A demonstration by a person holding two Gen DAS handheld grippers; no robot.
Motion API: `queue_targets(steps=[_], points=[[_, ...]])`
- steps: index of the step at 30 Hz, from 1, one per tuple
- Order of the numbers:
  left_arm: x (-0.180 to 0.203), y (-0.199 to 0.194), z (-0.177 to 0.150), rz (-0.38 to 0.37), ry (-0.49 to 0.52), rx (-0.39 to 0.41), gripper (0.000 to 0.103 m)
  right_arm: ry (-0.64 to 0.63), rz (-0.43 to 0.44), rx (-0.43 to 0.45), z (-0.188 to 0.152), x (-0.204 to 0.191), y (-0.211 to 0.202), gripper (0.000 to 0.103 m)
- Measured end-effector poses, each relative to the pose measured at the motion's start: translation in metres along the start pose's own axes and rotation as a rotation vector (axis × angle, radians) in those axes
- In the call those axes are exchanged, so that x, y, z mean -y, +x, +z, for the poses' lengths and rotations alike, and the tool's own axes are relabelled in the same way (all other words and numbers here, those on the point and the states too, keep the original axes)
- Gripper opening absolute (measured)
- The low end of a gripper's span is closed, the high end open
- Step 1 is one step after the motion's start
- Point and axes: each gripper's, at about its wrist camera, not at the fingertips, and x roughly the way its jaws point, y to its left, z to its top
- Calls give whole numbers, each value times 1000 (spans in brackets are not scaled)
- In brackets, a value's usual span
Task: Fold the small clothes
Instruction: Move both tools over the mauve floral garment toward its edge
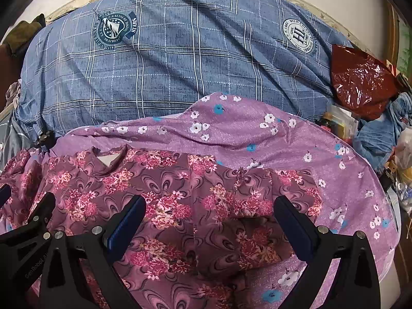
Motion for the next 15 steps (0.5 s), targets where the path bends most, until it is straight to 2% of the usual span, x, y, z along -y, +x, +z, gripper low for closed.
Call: queue_targets(steps=[5, 8, 11, 14, 15], points=[[-2, 5, 0, 4, 12, -16, 100, 6, -1, -5, 0, 12, 6, 100], [-11, 14, 0, 14, 5, -37, 100, -8, 63, 1, 4, 33, 13, 100], [-27, 26, 3, 54, -17, -53, 100, 83, 110, 39, 9, 86, 22, 100], [-42, 37, 4, 88, -42, -68, 99, 189, 114, 72, 9, 142, 32, 99], [-46, 40, 5, 98, -50, -74, 99, 230, 124, 67, 8, 156, 36, 94]])
